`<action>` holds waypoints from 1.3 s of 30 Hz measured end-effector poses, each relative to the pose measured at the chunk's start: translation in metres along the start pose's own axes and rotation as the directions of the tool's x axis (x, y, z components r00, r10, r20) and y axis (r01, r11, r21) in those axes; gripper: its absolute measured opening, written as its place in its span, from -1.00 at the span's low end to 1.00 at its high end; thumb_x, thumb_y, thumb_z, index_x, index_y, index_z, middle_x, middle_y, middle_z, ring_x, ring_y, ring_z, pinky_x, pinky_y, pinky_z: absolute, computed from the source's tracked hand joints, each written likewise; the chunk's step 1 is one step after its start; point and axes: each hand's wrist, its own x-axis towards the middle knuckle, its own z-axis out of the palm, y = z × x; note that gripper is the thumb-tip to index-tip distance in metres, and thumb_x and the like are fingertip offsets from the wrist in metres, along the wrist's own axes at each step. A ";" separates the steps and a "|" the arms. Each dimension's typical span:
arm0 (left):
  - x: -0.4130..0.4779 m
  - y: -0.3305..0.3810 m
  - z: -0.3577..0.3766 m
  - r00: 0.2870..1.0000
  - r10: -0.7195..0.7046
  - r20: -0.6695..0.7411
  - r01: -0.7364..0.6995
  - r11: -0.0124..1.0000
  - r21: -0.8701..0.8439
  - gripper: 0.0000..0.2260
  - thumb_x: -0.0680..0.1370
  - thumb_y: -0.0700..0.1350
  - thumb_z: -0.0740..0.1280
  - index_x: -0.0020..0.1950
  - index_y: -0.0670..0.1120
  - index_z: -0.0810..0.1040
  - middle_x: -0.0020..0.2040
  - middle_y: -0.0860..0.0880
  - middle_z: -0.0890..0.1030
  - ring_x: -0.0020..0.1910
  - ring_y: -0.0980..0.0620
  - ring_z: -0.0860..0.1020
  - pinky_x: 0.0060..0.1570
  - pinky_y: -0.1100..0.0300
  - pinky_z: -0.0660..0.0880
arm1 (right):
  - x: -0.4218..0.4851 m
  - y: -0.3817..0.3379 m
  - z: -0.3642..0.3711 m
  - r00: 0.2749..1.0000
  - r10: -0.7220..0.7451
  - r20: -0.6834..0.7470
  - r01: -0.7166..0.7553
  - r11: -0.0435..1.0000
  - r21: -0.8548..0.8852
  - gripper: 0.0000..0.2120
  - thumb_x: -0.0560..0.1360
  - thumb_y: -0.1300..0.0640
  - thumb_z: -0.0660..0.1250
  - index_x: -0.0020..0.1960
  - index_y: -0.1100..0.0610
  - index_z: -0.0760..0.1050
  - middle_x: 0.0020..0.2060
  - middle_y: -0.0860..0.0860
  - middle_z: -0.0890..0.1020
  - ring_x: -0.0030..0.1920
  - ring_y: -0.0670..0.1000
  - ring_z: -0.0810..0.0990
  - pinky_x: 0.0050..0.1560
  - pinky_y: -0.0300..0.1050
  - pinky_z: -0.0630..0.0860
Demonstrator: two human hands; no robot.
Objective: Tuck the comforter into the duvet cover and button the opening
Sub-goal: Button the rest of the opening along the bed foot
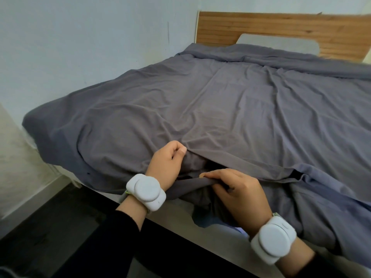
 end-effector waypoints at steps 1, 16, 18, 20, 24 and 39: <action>0.000 0.000 0.001 0.999 -0.038 0.024 0.039 0.999 -0.022 -0.80 0.59 -0.06 0.17 -0.20 -0.09 0.42 -0.35 0.03 0.41 -0.32 0.10 0.37 -0.27 0.35 0.29 | 0.001 0.000 -0.001 1.000 0.006 -0.021 -0.005 1.000 0.008 -0.77 0.34 0.29 0.43 -0.06 0.04 0.66 -0.18 -0.07 0.72 -0.16 -0.05 0.68 -0.16 -0.15 0.53; -0.005 0.001 0.001 0.956 -0.108 0.271 0.212 0.895 -0.392 -0.90 0.53 -0.11 0.32 -0.15 -0.09 0.46 -0.20 -0.21 0.49 -0.18 -0.09 0.45 -0.07 0.02 0.38 | 0.006 0.002 0.004 0.994 -0.028 -0.110 0.026 0.999 -0.022 -0.80 0.31 0.25 0.43 -0.10 0.05 0.66 -0.24 -0.04 0.71 -0.24 -0.01 0.67 -0.22 -0.18 0.50; -0.005 0.001 0.001 0.958 -0.090 0.273 0.196 0.899 -0.393 -0.91 0.53 -0.11 0.32 -0.13 -0.10 0.46 -0.19 -0.22 0.49 -0.17 -0.11 0.44 -0.08 0.00 0.38 | 0.007 0.002 0.004 0.993 -0.037 -0.113 0.035 0.999 -0.022 -0.80 0.31 0.25 0.43 -0.10 0.06 0.66 -0.23 -0.04 0.71 -0.23 0.00 0.67 -0.22 -0.15 0.52; -0.006 0.001 0.000 0.959 -0.067 0.276 0.176 0.902 -0.394 -0.91 0.53 -0.12 0.32 -0.13 -0.09 0.45 -0.19 -0.21 0.49 -0.18 -0.10 0.44 -0.09 0.00 0.37 | 0.008 0.002 0.004 0.993 -0.051 -0.106 0.048 0.998 -0.030 -0.83 0.33 0.23 0.42 -0.10 0.07 0.67 -0.24 -0.03 0.71 -0.24 0.02 0.67 -0.27 -0.10 0.56; -0.009 0.001 -0.001 0.960 0.013 0.281 0.093 0.929 -0.358 -0.92 0.48 -0.12 0.39 -0.12 -0.06 0.50 -0.21 -0.11 0.60 -0.18 0.00 0.55 -0.03 0.09 0.47 | 0.010 0.003 0.003 0.996 -0.050 -0.071 0.048 0.999 -0.021 -0.86 0.35 0.25 0.44 -0.10 0.11 0.69 -0.24 0.01 0.70 -0.26 0.06 0.67 -0.28 -0.07 0.59; -0.011 -0.002 -0.009 0.947 0.112 0.302 -0.039 0.971 -0.236 -0.88 0.36 -0.16 0.51 -0.28 0.07 0.65 -0.36 0.18 0.65 -0.30 0.32 0.56 -0.17 0.46 0.44 | 0.016 0.005 -0.003 0.998 0.052 -0.023 -0.053 0.998 -0.033 -0.60 0.27 0.08 0.52 0.08 0.02 0.54 0.07 -0.03 0.50 -0.26 -0.08 0.49 -0.30 -0.15 0.51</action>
